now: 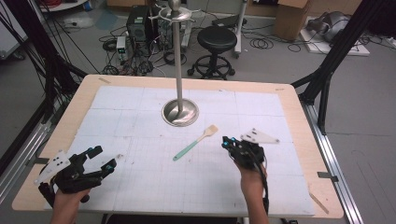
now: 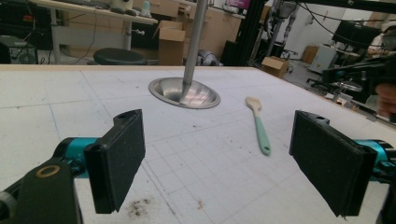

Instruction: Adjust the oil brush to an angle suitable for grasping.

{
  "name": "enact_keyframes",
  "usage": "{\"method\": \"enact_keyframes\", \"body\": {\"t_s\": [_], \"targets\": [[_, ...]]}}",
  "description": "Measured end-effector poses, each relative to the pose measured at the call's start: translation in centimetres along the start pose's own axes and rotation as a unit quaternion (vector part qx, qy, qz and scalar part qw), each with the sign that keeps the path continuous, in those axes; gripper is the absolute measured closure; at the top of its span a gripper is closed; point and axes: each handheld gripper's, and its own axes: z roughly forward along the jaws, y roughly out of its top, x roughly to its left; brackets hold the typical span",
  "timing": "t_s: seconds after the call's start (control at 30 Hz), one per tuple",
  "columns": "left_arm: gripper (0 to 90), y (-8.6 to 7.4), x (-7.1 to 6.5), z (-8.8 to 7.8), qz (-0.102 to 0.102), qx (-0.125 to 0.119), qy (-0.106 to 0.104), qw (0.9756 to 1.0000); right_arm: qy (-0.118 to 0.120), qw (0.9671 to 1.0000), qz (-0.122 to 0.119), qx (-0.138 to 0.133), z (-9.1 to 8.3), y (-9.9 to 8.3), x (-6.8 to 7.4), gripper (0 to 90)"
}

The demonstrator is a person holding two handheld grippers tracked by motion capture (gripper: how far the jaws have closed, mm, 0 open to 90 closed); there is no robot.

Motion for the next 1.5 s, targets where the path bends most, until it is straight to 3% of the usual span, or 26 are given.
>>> {"method": "enact_keyframes", "body": {"t_s": [0.03,0.07,0.1,0.2,0.27,0.33,0.5,0.53,0.7,0.77,0.9,1.03,1.13,1.3,1.5], "targets": [[18.8,0.0,0.1,0.0,0.001,0.003,0.0,1.0,-0.002,0.9997,-0.011,0.023,1.8,1.3,0.0,89.1],[18.8,0.0,0.1,0.0,0.001,0.003,0.001,1.0,-0.002,0.9997,-0.011,0.023,1.8,1.3,0.0,89.1],[18.9,0.0,0.0,0.0,0.001,0.0,0.002,1.0,-0.001,0.9994,-0.021,0.029,3.2,2.4,0.2,89.1],[19.0,0.0,-0.1,0.0,0.004,0.003,-0.001,1.0,-0.004,0.998,-0.039,0.049,5.2,3.5,0.4,89.2],[19.0,0.0,-0.1,0.1,0.006,0.006,-0.004,1.0,-0.004,0.998,-0.036,0.052,5.7,3.6,0.4,89.2],[19.1,0.0,-0.1,0.1,0.007,0.006,-0.006,0.9999,-0.009,0.9968,-0.036,0.072,7.4,3.6,-0.1,89.2],[19.3,-0.1,-0.2,0.2,0.004,0.007,-0.01,0.9999,-0.013,0.9939,-0.023,0.107,9.6,2.7,-1.1,89.1],[19.3,-0.1,-0.2,0.2,0.005,0.009,-0.012,0.9999,-0.01,0.9925,-0.029,0.118,10.8,2.4,-0.9,89.1],[19.4,-0.1,-0.1,0.3,0.0,0.01,-0.014,0.9999,-0.004,0.9896,-0.041,0.138,12.8,2.0,-0.5,89.1],[19.6,-0.2,-0.2,0.4,0.0,0.011,-0.016,0.9998,-0.003,0.9859,-0.04,0.162,14.0,1.3,-0.3,89.1],[19.6,-0.2,-0.2,0.4,0.0,0.012,-0.017,0.9998,-0.005,0.9848,-0.034,0.17,13.9,1.1,-0.4,89.2],[19.8,-0.1,-0.4,0.3,0.0,0.008,-0.017,0.9998,-0.01,0.9826,-0.046,0.18,12.8,0.8,-0.2,89.2],[19.8,-0.2,-0.5,0.3,-0.001,0.01,-0.018,0.9998,-0.01,0.9818,-0.042,0.185,11.7,0.3,-0.2,89.2],[20.0,-0.1,-0.8,0.3,0.005,0.012,-0.022,0.9997,-0.014,0.9835,-0.015,0.18,8.9,-1.2,-0.1,89.2],[20.0,-0.1,-0.7,0.7,0.007,0.017,-0.022,0.9996,-0.023,0.982,-0.022,0.186,6.8,-1.7,0.2,89.2]]}}
